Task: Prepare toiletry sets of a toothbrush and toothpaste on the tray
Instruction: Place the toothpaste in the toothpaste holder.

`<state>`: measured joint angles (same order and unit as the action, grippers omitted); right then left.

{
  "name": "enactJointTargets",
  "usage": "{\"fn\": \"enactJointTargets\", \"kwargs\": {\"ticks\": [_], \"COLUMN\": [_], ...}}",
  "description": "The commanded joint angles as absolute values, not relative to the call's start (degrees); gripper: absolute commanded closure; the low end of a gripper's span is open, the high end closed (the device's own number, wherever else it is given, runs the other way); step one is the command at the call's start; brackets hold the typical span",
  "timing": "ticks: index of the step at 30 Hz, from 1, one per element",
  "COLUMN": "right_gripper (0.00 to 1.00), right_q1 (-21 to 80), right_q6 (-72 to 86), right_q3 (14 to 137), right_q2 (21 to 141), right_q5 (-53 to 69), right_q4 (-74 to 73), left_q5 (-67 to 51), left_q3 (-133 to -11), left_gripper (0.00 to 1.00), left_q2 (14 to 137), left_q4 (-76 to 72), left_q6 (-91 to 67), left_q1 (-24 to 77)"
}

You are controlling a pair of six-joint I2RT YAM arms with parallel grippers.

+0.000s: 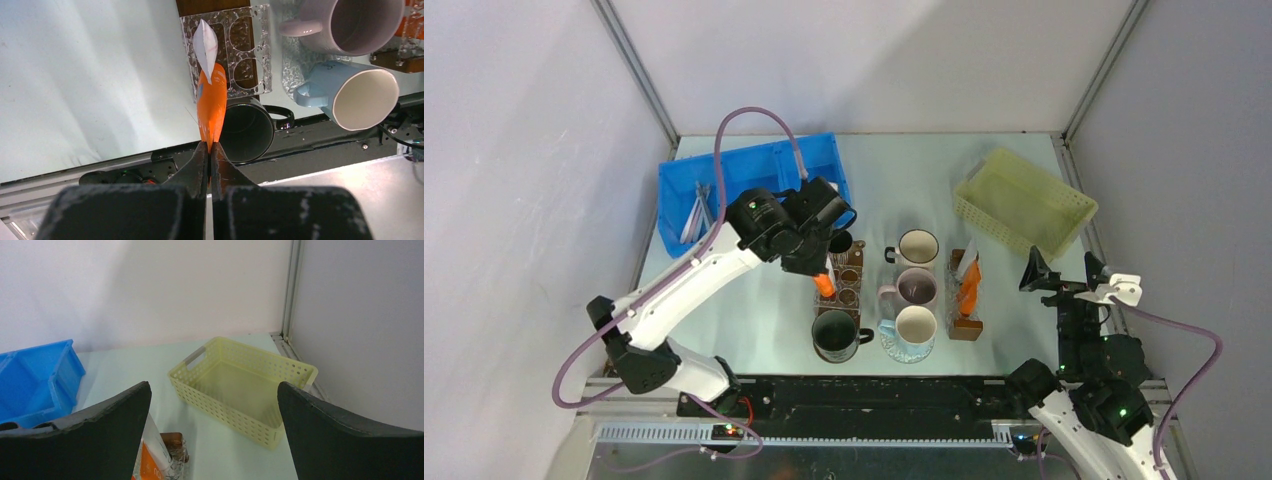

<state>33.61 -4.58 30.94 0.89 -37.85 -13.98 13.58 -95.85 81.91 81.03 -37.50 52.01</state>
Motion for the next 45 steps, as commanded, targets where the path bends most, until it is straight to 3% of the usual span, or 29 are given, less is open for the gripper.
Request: {"fn": "enactJointTargets", "kwargs": {"ticks": [1,24,40,45], "right_gripper": [0.01,0.00,0.00,0.01], "right_q1": [34.2,35.8,36.5,36.6], "right_q6": [-5.4,-6.0,-6.4,-6.3], "right_q3": [30.5,30.0,29.8,29.8], "right_q2": [-3.4,-4.5,-5.2,-5.1], "right_q5": [-39.2,-39.8,-40.1,-39.9], "right_q4": [-11.6,-11.4,-11.4,-11.6], "left_q5": [16.5,17.0,17.0,17.5], "left_q3": [-95.3,-86.0,-80.4,-80.2], "left_gripper": [1.00,1.00,0.92,0.84], "left_q2": [82.5,84.3,86.6,86.6], "left_q4": [79.3,72.3,68.5,69.4], "left_q6": [-40.3,-44.1,-44.0,-44.2], "left_q1": [52.7,52.9,53.0,52.9]}}
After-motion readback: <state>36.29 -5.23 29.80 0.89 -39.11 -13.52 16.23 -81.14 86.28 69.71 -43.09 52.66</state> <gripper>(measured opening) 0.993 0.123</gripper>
